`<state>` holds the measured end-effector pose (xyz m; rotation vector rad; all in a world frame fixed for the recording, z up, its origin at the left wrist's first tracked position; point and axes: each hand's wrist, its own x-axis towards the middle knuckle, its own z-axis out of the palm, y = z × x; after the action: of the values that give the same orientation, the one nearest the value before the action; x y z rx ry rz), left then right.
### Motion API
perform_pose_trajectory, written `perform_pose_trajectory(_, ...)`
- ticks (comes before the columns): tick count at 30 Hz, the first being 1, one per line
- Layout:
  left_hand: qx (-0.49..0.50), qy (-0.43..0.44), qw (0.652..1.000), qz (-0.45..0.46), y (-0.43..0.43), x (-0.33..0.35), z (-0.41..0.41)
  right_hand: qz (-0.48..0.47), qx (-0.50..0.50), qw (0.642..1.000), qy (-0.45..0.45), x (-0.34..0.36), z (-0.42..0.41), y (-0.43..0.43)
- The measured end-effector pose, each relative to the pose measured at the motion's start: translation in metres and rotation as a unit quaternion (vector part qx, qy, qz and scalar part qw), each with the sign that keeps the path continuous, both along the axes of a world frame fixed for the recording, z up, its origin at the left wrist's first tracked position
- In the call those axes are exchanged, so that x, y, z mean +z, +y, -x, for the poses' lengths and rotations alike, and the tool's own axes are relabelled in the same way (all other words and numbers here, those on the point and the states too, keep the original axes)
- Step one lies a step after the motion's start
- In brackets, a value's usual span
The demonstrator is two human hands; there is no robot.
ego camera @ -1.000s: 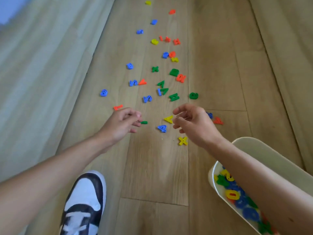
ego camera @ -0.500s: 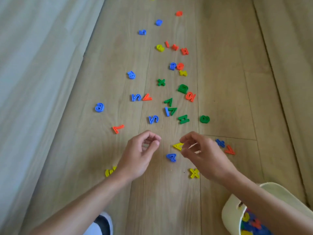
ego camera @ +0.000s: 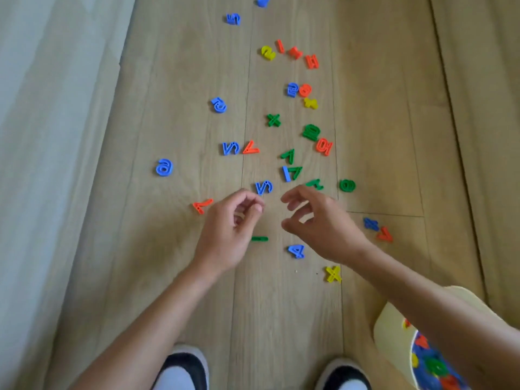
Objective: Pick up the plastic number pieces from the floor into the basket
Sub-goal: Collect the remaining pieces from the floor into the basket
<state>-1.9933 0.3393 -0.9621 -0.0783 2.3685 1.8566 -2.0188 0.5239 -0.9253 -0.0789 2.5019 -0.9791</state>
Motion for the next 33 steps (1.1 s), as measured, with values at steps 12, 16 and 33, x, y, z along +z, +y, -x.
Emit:
perform_pose_trajectory(12, -0.156, -0.107, 0.878, 0.440, -0.032, -0.002, -0.061, -0.241, 0.105, 0.960, 0.095, -0.033, -0.063, 0.030)
perform_pose_trajectory(16, -0.132, -0.108, 0.850, 0.498, -0.039, -0.009, -0.080, -0.245, 0.068, 0.962, 0.099, -0.042, -0.067, 0.035)
perform_pose_trajectory(33, -0.173, 0.088, 0.910, 0.366, 0.007, -0.007, -0.045, -0.228, 0.085, 0.965, 0.101, -0.049, -0.056, 0.019)
